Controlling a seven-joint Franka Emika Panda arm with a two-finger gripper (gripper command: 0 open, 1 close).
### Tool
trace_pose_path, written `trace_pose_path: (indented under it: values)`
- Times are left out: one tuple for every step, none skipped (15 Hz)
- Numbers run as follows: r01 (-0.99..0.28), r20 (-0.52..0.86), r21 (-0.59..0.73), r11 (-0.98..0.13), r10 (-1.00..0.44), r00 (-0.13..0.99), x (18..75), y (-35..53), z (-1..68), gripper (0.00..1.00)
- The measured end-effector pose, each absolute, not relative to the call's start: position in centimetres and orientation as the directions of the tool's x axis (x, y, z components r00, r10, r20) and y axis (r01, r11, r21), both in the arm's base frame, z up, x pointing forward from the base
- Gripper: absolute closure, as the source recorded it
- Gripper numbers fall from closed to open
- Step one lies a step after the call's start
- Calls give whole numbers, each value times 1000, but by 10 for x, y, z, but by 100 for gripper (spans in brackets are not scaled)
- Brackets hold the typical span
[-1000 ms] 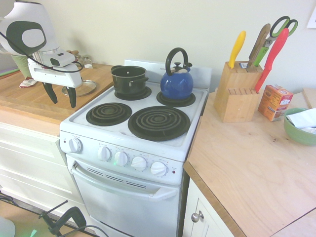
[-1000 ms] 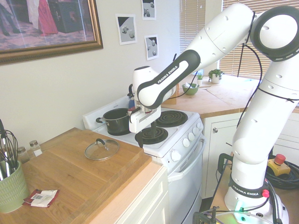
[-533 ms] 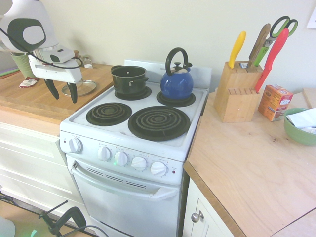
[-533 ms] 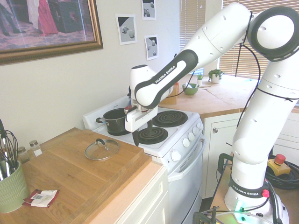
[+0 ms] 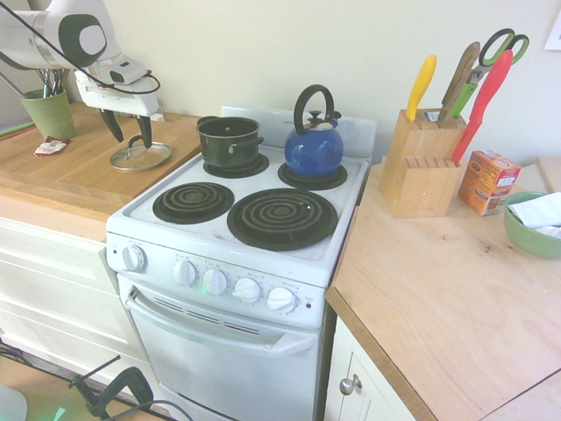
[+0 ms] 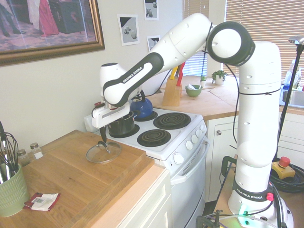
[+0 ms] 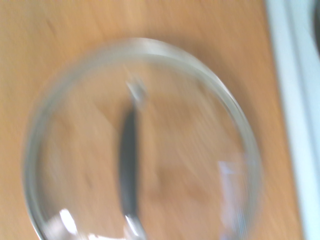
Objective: Cover the lid of the pot
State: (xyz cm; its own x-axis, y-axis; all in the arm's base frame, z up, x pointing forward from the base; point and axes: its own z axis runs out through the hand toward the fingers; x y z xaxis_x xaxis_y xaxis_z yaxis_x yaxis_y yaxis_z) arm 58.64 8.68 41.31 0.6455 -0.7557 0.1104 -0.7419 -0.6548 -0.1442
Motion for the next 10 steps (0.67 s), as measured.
trace_pose_path:
  values:
    - [-737, 110, -147, -660, -752, 650, 598, 95, 413, 0]
    - [-733, 111, -143, -665, -746, 656, 608, 104, 410, 0]
    - [-733, 110, -133, -667, -745, 658, 616, 110, 406, 0]
    - [-737, 108, -119, -666, -746, 657, 624, 114, 400, 0]
    - [-745, 106, -102, -659, -752, 651, 632, 114, 393, 100]
    - [-756, 99, -83, -649, -760, 642, 639, 113, 385, 100]
    - [-766, 92, -66, -639, -769, 633, 645, 111, 380, 100]
    - [-773, 84, -51, -633, -774, 628, 649, 110, 377, 100]
    - [-776, 77, -41, -629, -777, 625, 651, 109, 376, 100]
    - [-779, 74, -35, -626, -779, 623, 653, 108, 376, 100]
